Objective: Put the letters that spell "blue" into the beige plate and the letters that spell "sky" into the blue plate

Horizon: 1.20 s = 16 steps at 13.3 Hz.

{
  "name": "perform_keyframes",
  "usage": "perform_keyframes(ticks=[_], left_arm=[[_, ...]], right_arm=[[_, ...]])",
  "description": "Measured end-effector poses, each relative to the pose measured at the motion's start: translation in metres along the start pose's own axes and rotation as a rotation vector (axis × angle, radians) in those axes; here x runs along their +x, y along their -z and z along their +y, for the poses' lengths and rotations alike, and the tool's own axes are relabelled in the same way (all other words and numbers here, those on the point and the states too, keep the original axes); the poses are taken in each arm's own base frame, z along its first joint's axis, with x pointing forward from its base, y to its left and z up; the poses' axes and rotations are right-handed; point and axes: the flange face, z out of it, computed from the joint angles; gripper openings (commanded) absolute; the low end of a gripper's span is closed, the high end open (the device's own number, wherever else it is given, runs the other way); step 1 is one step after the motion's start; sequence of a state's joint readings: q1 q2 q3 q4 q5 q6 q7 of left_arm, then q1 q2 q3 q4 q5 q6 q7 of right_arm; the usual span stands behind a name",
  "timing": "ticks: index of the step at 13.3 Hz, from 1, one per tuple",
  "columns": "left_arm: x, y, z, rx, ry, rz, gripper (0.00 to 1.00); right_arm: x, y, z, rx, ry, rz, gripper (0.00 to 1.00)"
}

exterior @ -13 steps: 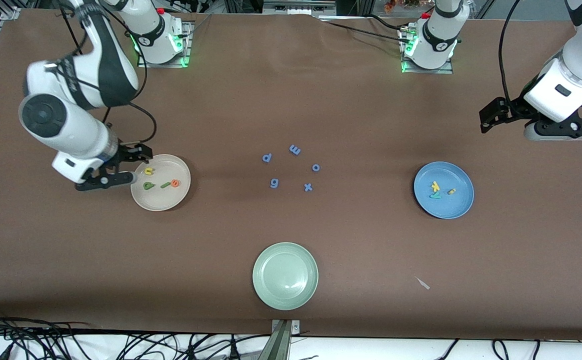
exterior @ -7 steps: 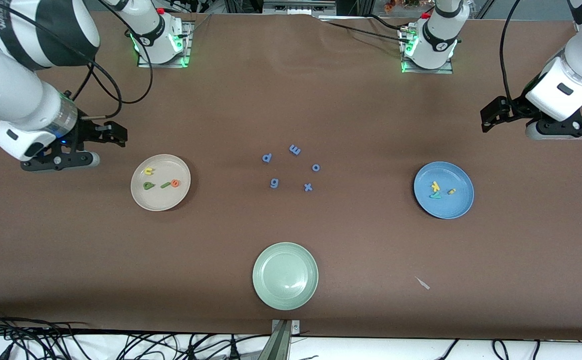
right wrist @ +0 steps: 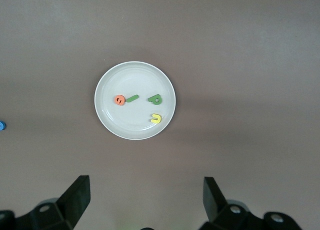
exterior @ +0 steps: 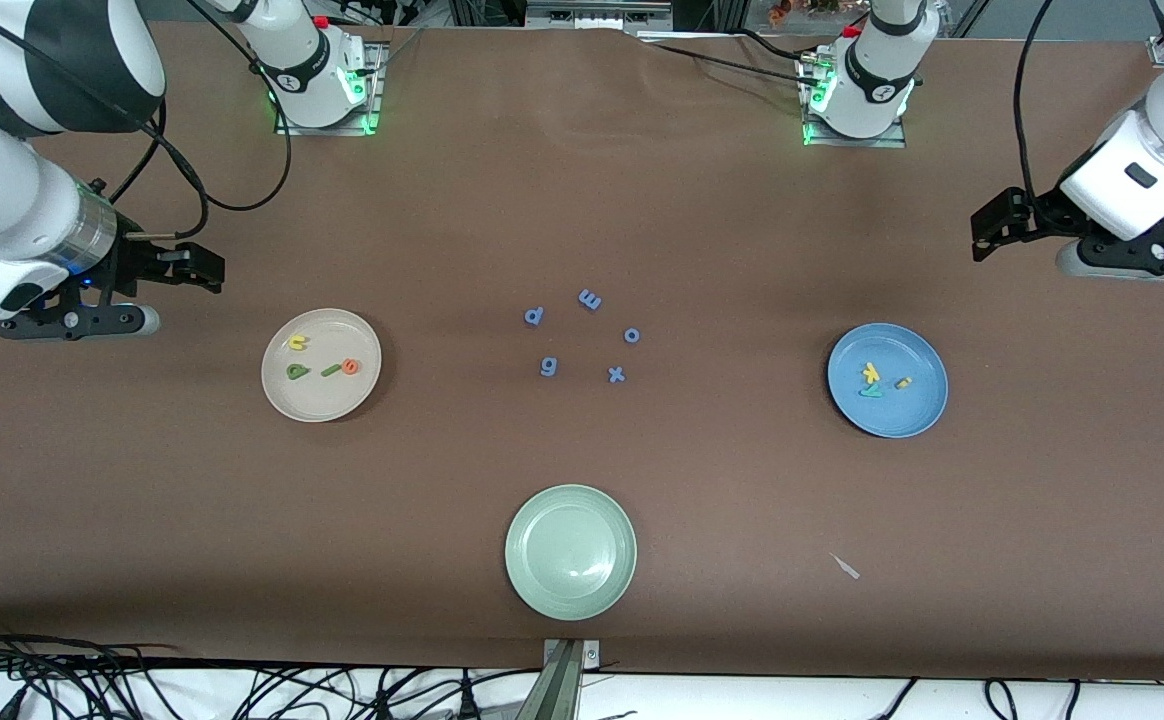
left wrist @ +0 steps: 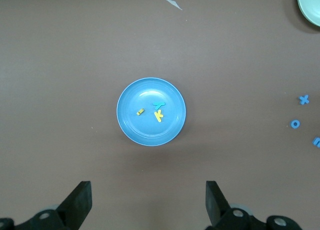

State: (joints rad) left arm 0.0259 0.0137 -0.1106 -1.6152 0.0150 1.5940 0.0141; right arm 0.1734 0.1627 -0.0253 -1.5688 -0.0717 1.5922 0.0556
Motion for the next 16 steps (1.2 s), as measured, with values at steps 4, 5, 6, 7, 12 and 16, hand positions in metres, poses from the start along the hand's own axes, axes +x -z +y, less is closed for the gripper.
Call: perform_keyframes(ticks=[4, 5, 6, 7, 12, 16], left_arm=[[0.003, -0.001, -0.021, -0.014, -0.014, 0.000, 1.00], [0.003, 0.000, -0.019, -0.014, -0.017, 0.002, 1.00], [0.003, 0.001, -0.018, -0.012, -0.022, 0.005, 1.00], [0.003, 0.002, -0.018, -0.012, -0.034, 0.006, 1.00], [0.003, 0.002, -0.029, -0.010, -0.057, 0.007, 1.00], [0.003, 0.003, -0.028, -0.010, -0.060, 0.008, 1.00]], right_arm=[[0.001, -0.002, 0.003, 0.025, 0.038, -0.004, 1.00], [0.001, -0.001, 0.003, 0.035, 0.039, -0.003, 1.00], [0.001, -0.001, 0.004, 0.038, 0.038, -0.002, 1.00], [0.001, 0.000, 0.005, 0.039, 0.036, -0.001, 1.00], [0.002, 0.008, 0.017, 0.048, 0.028, 0.018, 1.00], [0.005, 0.004, 0.050, 0.111, 0.027, 0.018, 1.00]])
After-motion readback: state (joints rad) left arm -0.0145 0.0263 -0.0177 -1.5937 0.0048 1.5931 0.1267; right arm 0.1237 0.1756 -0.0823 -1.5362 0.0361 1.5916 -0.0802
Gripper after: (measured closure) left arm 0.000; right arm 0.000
